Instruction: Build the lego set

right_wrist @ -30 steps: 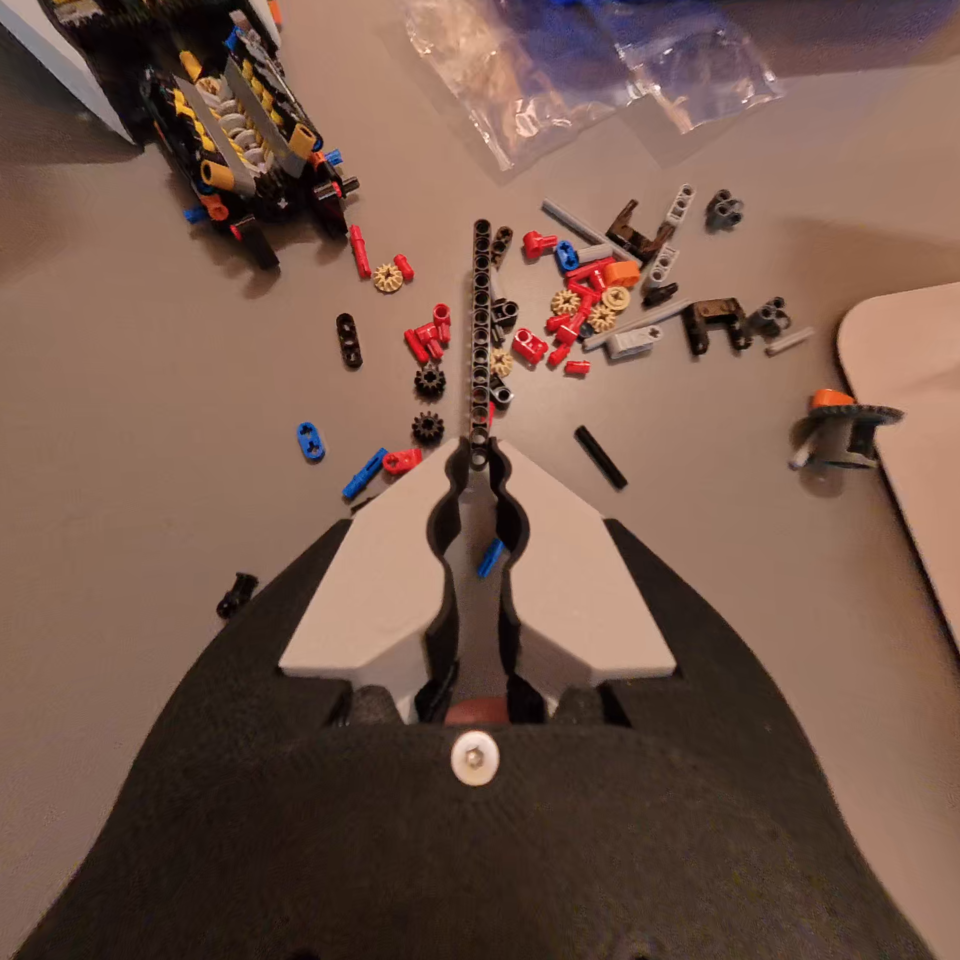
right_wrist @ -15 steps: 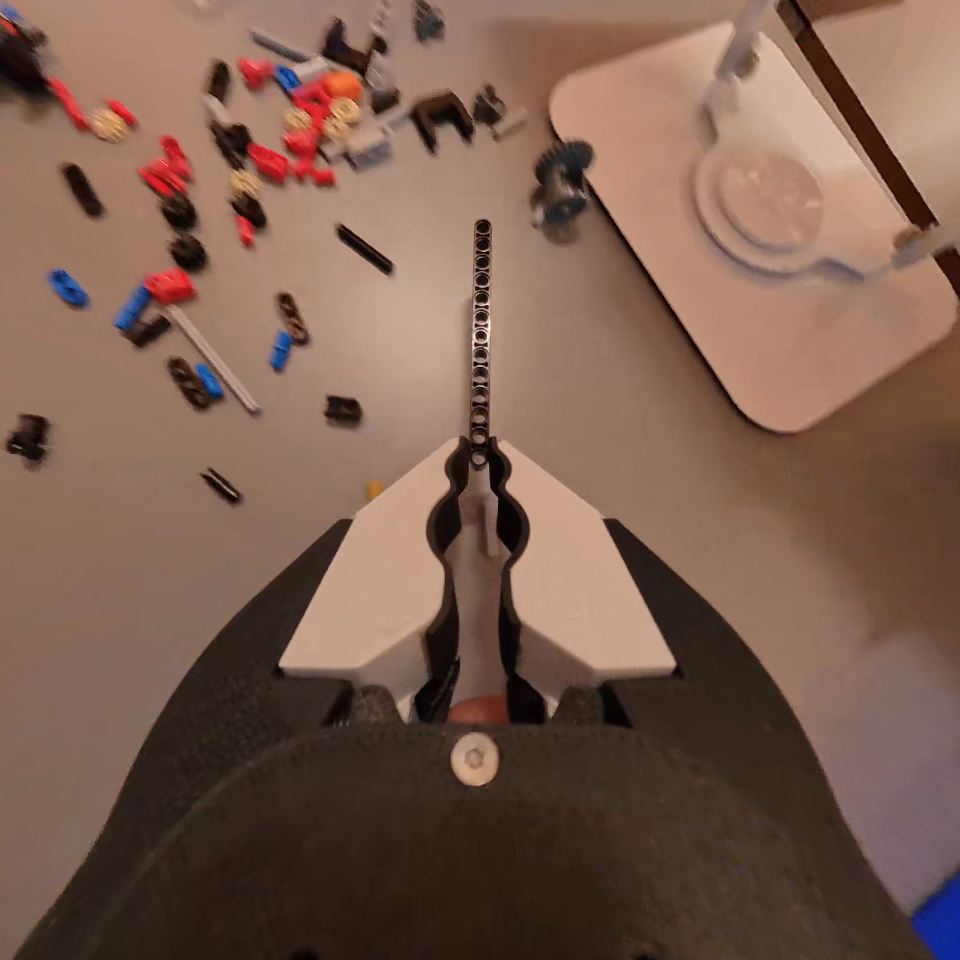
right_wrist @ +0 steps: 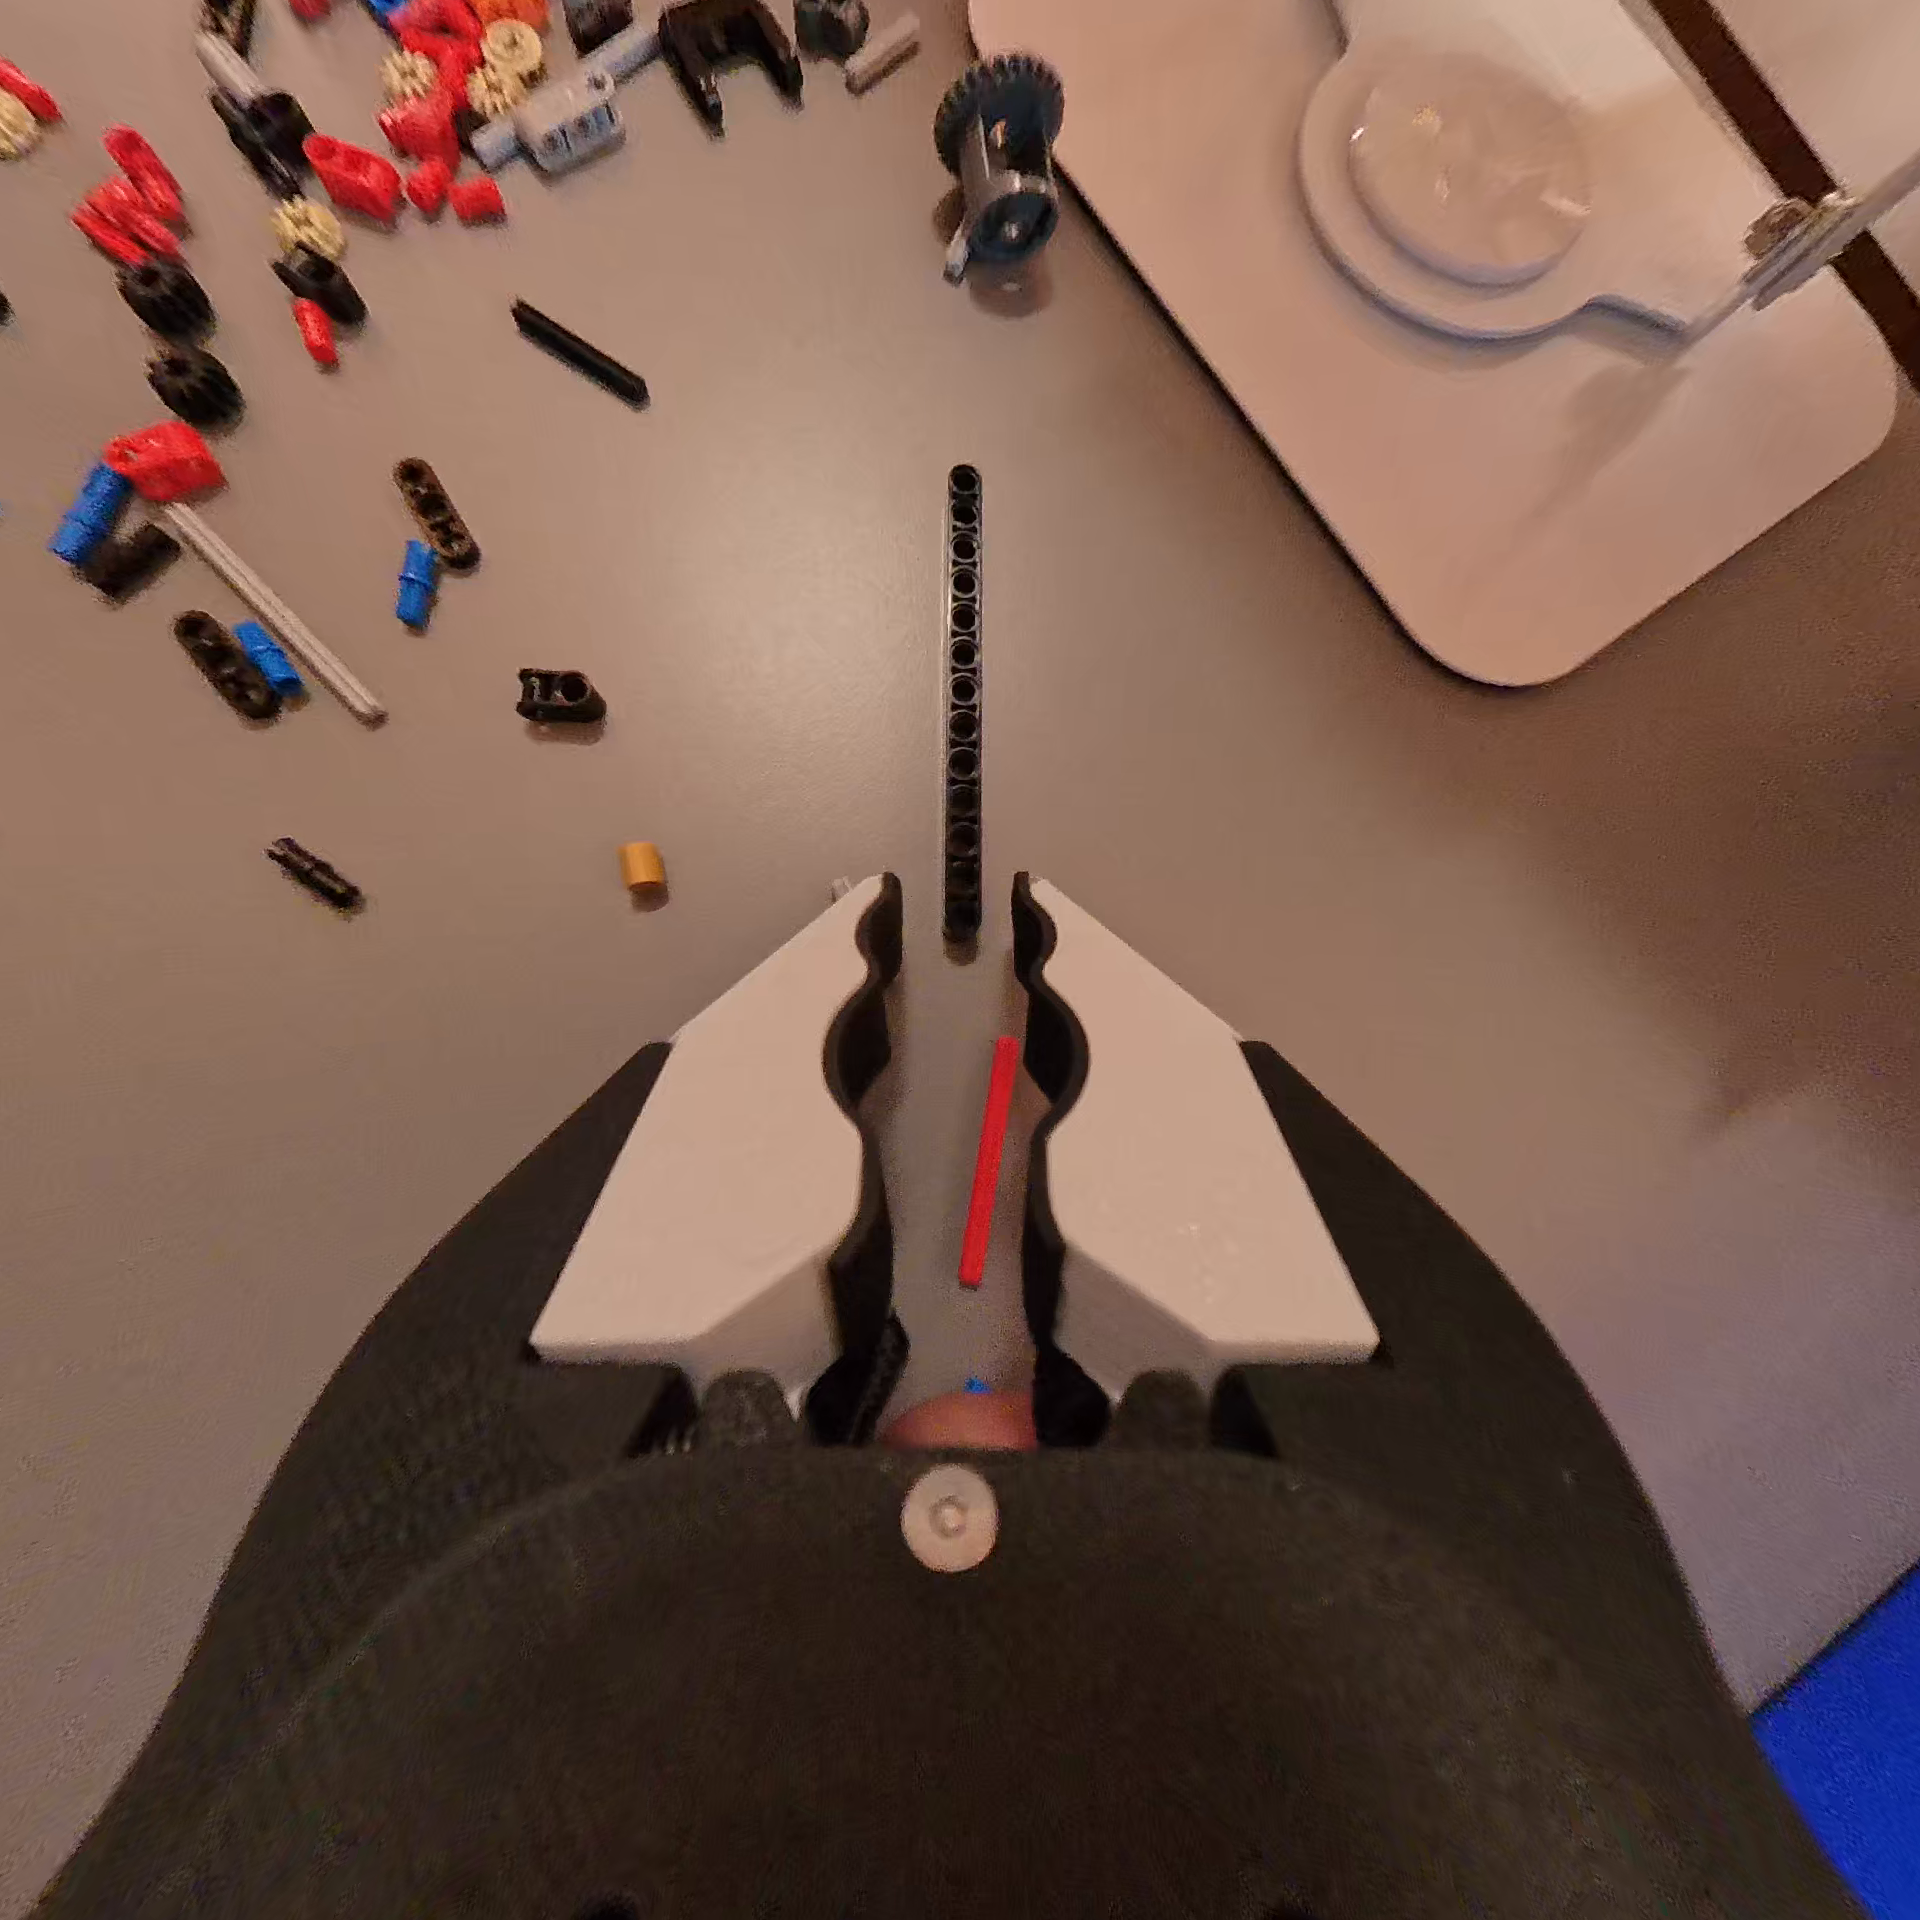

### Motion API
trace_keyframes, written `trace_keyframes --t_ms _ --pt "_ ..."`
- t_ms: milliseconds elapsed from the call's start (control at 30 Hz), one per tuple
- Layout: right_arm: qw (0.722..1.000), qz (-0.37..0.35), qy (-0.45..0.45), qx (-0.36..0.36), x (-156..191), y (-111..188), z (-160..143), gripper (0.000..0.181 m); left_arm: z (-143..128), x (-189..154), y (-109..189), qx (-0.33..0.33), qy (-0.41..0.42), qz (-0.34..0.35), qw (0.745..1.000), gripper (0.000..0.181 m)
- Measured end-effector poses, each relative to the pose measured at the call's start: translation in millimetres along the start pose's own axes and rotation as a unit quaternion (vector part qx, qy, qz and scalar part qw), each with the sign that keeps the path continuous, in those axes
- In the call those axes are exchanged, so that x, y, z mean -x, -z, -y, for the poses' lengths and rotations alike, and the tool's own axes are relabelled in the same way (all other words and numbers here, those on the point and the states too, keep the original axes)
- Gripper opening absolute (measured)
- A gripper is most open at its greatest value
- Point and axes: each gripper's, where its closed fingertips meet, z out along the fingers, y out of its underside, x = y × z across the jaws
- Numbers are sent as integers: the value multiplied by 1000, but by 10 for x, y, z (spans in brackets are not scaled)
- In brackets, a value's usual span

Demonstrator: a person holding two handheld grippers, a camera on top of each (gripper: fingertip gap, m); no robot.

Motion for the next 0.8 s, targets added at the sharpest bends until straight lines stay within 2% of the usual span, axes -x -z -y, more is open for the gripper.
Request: trace_keyframes --t_ms 167,367,600,800 --pt "998 -37 -30 -31 -168 500 -65 17 0 0 0 1 1 1 1000 72" --pt "994 -89 -64 -12 -257 1121 -579 14 0 -1 -1 4 2 1 1000 72" --pt "991 -92 -100 4 -27 1406 -1123 17 1 -3 -1 4 7 6 1000 72" --pt "990 -96 -106 -2 124 1519 -1305 20 1 -3 -1 4 11 9 1000 72"
